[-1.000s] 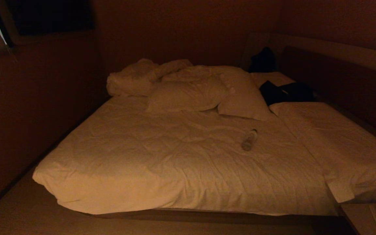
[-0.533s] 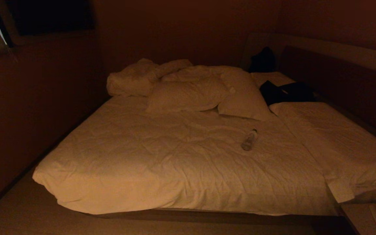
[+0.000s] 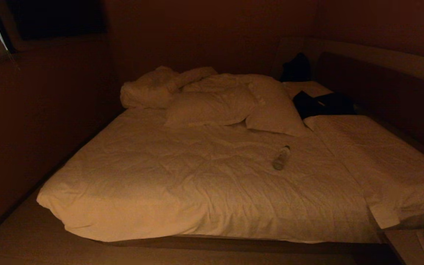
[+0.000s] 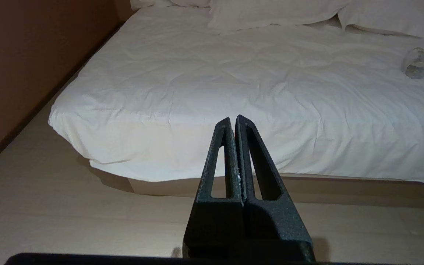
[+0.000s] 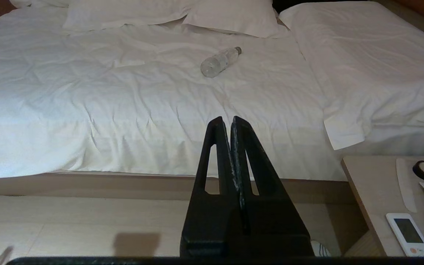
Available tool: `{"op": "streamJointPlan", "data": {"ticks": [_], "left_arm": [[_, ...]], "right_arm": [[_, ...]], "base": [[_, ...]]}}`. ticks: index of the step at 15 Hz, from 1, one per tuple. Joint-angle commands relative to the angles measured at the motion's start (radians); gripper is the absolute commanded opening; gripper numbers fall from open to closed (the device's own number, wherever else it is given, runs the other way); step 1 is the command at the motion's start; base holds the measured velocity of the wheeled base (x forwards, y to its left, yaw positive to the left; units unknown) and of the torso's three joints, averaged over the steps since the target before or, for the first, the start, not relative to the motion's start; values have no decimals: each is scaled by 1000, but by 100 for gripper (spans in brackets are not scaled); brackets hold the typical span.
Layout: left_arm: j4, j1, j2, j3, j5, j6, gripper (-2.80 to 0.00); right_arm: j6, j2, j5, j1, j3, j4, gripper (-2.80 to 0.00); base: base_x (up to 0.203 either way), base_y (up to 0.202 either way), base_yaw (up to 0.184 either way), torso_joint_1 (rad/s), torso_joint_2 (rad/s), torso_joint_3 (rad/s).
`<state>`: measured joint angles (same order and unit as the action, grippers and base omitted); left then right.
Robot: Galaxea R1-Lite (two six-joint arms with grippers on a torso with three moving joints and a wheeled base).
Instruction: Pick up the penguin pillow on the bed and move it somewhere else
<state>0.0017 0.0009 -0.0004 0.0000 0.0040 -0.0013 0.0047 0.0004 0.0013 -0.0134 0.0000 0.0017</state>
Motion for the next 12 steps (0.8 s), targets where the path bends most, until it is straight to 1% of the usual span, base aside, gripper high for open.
{"op": "streamJointPlan", "data": {"ticks": [1, 7, 12], "left_arm": [[0, 1, 0, 0, 1, 0, -280], [0, 1, 0, 0, 1, 0, -280], [0, 1, 0, 0, 1, 0, -280]], "right_arm": [[-2, 3, 0, 0, 3, 0, -280], [-14, 3, 2, 0, 2, 0, -280], [-6, 0, 1, 0, 2, 2, -280]], "base": [[0, 0, 0, 0, 0, 0], [0, 0, 0, 0, 0, 0], [0, 0, 0, 0, 0, 0]]}}
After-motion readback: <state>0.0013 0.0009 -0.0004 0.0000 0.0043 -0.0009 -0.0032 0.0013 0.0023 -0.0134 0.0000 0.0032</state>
